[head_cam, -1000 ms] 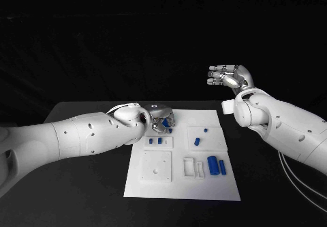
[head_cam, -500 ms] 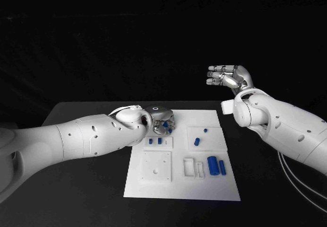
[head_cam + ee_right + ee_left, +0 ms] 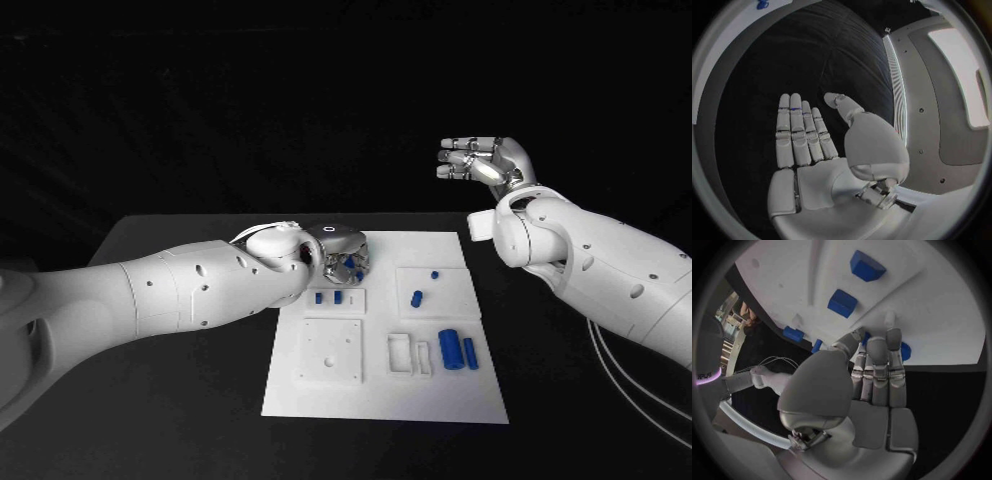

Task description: Assemble the parts on the task board

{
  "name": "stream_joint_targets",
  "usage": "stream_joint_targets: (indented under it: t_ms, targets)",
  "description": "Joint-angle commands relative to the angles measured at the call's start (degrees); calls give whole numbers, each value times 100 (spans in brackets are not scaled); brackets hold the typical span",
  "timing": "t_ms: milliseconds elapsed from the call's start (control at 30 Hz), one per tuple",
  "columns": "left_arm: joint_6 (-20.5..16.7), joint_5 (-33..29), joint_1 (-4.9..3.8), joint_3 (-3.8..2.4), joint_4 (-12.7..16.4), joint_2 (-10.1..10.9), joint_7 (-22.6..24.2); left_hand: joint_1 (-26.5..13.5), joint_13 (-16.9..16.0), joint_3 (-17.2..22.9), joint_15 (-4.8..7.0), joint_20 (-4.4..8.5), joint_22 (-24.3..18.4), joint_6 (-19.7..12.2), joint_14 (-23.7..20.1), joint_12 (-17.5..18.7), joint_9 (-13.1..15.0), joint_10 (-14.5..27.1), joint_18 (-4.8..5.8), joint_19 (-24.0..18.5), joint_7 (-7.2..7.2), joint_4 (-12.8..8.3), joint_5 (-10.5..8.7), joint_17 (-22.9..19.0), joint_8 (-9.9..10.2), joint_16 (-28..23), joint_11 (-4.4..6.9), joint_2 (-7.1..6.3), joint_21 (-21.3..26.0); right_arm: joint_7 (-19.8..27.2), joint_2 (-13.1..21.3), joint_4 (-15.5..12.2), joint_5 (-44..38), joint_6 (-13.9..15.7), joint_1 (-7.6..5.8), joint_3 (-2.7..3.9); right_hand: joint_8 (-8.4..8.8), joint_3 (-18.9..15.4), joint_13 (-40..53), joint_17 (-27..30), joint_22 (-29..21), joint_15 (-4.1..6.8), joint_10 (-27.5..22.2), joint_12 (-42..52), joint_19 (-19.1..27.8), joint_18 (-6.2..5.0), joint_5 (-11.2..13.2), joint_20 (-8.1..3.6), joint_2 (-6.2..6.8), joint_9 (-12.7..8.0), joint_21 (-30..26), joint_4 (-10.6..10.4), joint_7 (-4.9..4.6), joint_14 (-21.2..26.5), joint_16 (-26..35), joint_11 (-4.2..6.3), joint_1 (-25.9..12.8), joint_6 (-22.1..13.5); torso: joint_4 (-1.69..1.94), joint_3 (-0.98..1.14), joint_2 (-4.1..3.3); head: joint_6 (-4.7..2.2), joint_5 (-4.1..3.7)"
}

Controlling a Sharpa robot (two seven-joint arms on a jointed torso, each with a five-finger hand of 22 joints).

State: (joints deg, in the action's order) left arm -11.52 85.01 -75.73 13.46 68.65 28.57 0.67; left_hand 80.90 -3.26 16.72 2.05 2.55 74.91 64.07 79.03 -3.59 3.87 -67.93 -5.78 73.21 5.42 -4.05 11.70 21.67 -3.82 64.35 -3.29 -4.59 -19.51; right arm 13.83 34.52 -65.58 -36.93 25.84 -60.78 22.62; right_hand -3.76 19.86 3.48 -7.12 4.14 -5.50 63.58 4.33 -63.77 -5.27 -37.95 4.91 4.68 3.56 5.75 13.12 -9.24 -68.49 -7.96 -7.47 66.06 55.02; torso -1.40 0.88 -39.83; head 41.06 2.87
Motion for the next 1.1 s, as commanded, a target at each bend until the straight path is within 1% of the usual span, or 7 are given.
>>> stream_joint_targets:
  t_ms: [33, 300, 567, 700, 900, 1033, 1100]
  targets:
    - [174, 38, 19, 7, 0, -18, 18, -1, -6, 4, -20, -26, 121, 89, 39, 16, -3, -112, -118, 13, 5, 36, -7, 8, 14, 41, 7, 58, -49, 43, -6, -10, -41, -89, 2, 2, 31, -37, -6, 7, -6, 0, -35, -1, 52, 29, -35, -4, -7, -8, -20, 9, -11, 53, -11, -8, -40, -46, 1, -1, -2, 8, 0]
    - [95, 34, 22, 6, 12, -21, 57, 40, -13, -122, 3, -12, 121, 368, 84, 22, 9, -470, -124, 47, -12, 43, 6, 18, 11, 75, 74, 191, -122, 43, -12, -9, -41, -92, 2, 2, 31, -37, -6, 7, -6, 0, -35, -1, 52, 29, -35, -4, -7, -8, -20, 9, -11, 53, -11, -8, -40, -46, 0, -3, -3, 11, 7]
    - [-119, 12, 27, 5, 38, 13, 82, 98, -14, -239, 35, 44, 123, 488, 146, 22, 10, -600, -96, 77, -22, -36, 50, 15, 15, 73, 106, 346, -237, 43, -17, -6, -41, -96, 2, 2, 31, -37, -6, 7, -6, 0, -35, -1, 52, 29, -35, -4, -7, -8, -20, 9, -11, 53, -11, -8, -40, -46, -2, -2, -1, 9, 8]
    - [-201, -18, 30, 3, 59, 48, 86, 108, -15, -264, 40, 53, 121, 504, 163, 21, 7, -618, -95, 66, -21, -97, 55, 8, 18, 65, 112, 386, -292, 43, -17, -4, -41, -98, 2, 2, 31, -37, -6, 7, -6, 0, -35, -1, 52, 29, -35, -4, -7, -8, -20, 9, -11, 53, -11, -8, -40, -46, 1, -1, 0, 5, 3]
    - [-317, -68, 32, -3, 109, 119, 104, 125, -15, -250, 36, 49, 122, 479, 176, 22, 4, -613, -106, 56, -11, -151, 61, 5, 19, 62, 107, 381, -326, 45, -16, -3, -41, -99, 2, 2, 31, -37, -6, 7, -6, 0, -35, -1, 52, 29, -35, -4, -7, -8, -20, 9, -11, 53, -11, -8, -40, -46, 0, -3, 0, -14, 4]
    - [-413, -141, 32, -36, 190, 202, 123, 120, -15, -232, 35, 41, 120, 462, 189, 21, 2, -619, -121, 39, -7, -203, 64, -2, 21, 51, 106, 371, -376, 46, -12, -3, -41, -99, 3, 2, 31, -36, -6, 6, -6, -1, -35, -1, 53, 30, -38, -4, -12, -8, -21, -2, -11, 57, -12, -8, -46, -43, 6, -1, 1, -24, 8]
    - [-415, -223, 32, -95, 242, 249, 105, 117, -15, -228, 33, 40, 120, 456, 192, 22, 1, -613, -124, 39, -5, -209, 64, -4, 20, 49, 103, 369, -385, 46, -11, -4, -41, -99, 3, 2, 31, -36, -6, 6, -6, -1, -35, -1, 53, 30, -38, -4, -12, -8, -21, -2, -11, 57, -12, -8, -46, -43, 7, -1, 1, -27, 9]
